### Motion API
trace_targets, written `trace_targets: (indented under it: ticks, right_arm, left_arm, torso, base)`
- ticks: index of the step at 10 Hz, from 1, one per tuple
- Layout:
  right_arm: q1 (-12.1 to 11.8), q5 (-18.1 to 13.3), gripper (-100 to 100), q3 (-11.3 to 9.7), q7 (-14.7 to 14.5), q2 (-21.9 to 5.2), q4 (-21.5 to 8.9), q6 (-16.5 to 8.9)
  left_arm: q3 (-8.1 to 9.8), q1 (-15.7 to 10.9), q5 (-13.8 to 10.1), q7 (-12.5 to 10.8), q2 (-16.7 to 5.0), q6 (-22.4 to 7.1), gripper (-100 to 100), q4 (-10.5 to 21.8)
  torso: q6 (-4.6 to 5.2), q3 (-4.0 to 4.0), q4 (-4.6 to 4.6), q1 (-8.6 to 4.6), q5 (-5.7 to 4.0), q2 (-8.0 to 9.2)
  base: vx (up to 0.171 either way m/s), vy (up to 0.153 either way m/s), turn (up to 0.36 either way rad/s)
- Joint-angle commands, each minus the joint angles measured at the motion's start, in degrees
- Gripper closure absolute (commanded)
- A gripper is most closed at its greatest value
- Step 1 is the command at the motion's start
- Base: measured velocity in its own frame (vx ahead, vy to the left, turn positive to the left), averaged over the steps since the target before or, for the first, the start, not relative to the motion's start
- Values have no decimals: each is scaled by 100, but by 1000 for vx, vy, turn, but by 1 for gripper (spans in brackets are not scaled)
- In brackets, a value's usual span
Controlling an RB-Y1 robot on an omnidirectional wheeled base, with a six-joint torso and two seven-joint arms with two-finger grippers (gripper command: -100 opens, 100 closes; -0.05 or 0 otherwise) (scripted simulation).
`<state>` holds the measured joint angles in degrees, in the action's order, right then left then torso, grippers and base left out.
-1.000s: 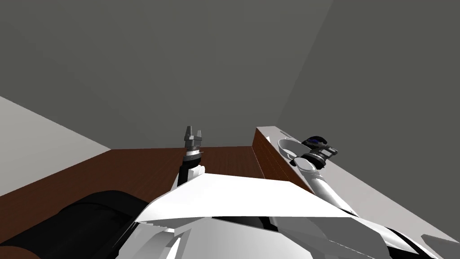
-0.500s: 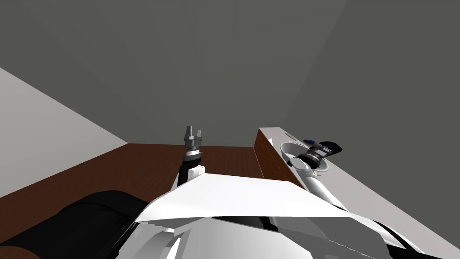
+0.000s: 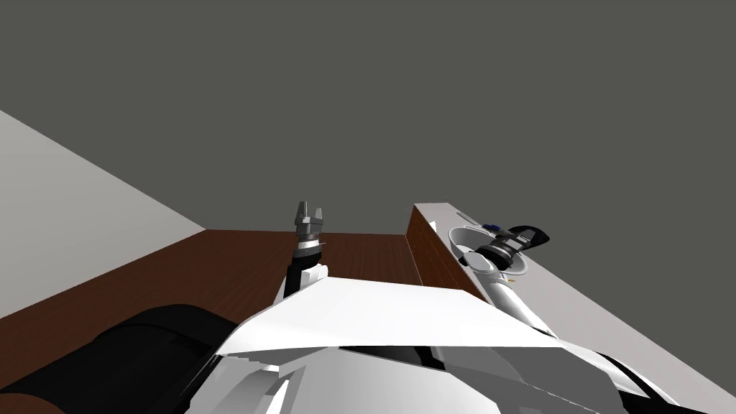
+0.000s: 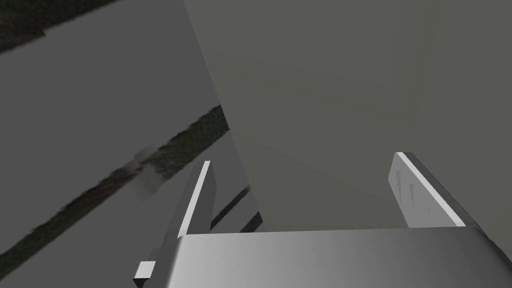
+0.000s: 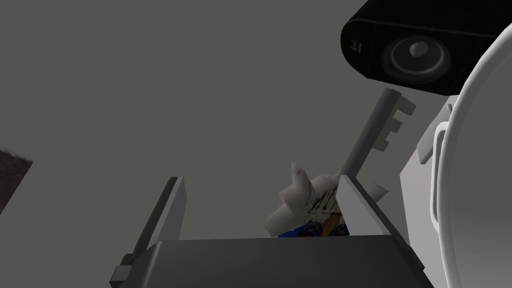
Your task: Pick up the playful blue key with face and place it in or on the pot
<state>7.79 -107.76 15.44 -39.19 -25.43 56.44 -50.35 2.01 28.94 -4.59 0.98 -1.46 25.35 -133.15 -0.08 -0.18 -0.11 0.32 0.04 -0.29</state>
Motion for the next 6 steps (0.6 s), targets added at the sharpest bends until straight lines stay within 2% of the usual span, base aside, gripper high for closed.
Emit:
trace_targets:
  ticks: [1, 2, 5, 6]
  right_arm:
    - [0, 0, 0, 0, 0, 0, 0, 0]
    - [150, 154, -100, 78, -135, -182, -9, 230]
    - [299, 307, -100, 156, -271, -363, -18, 459]
    - [399, 409, -100, 208, -361, -484, -24, 612]
  left_arm:
    - [0, 0, 0, 0, 0, 0, 0, 0]
    - [0, 0, 0, 0, 0, 0, 0, 0]
    - [-1, 0, 0, 0, 1, 0, 0, 0]
    - [0, 0, 0, 0, 0, 0, 0, 0]
  torso:
    - [0, 0, 0, 0, 0, 0]
    - [0, 0, 0, 0, 0, 0]
    - [0, 7, 3, 24, 6, 11]
    - [0, 4, 2, 21, 5, 7]
  base:
    - [0, 0, 0]
    - [-25, 42, -51]
    - [-27, 61, -39]
    - [-31, 58, -46]
